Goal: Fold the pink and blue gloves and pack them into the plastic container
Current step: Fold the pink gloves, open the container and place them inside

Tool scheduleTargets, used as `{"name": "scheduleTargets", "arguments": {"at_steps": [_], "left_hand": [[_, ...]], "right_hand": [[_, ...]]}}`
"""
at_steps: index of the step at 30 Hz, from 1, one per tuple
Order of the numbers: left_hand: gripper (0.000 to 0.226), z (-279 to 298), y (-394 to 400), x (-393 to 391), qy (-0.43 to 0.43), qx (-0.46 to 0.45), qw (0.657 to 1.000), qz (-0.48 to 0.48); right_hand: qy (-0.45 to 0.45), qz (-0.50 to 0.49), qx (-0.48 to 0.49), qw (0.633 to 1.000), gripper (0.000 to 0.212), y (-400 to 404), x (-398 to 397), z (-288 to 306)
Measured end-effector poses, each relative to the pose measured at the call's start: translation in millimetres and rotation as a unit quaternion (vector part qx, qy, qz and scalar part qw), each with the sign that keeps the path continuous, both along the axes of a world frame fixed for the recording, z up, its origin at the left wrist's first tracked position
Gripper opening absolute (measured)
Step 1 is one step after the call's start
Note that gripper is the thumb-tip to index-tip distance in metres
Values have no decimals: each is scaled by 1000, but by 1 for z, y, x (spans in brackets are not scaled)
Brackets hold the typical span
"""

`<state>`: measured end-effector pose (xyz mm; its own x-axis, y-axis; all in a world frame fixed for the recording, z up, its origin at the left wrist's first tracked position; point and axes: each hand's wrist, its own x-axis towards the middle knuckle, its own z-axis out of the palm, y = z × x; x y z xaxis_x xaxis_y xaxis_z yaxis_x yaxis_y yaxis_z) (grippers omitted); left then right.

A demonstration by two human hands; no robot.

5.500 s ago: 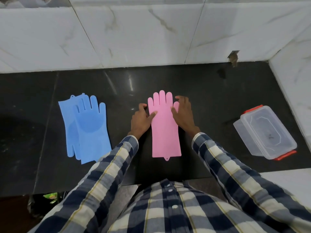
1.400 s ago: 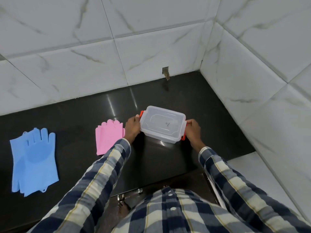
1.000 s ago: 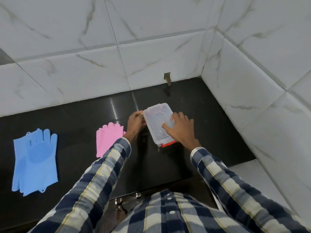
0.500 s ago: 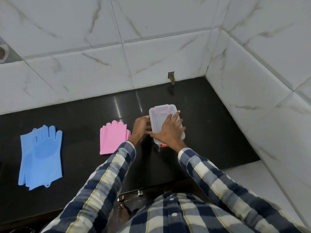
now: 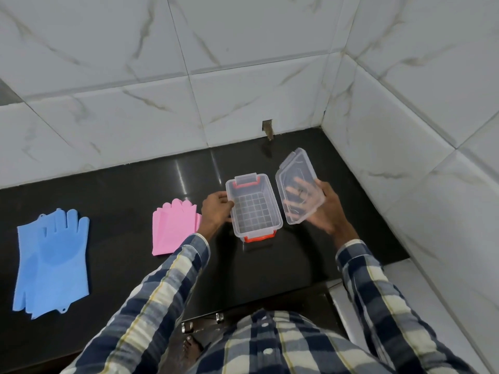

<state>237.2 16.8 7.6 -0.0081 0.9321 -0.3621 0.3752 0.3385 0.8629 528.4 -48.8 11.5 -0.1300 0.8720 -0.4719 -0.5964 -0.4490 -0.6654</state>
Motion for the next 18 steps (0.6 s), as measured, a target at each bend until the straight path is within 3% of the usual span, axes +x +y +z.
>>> {"name": "scheduleTargets", "arguments": {"at_steps": [3,6,11,18], "left_hand": [[36,-3,3,0,20,13,1000,-5],[37,-4,4,0,31,21,999,-10],[40,-3,4,-2,44,32,998,-17],[38,-2,5,-9,45,43,998,-16]], "right_hand": [[-12,-32,-32,999,69,-12,17,-11],[-112,-44,-64,991,58,-16,30,-11],[-322,-109,-100,935,40,-7,41,-13],[-444,-139,-133,875,37,5,44,-12]]}}
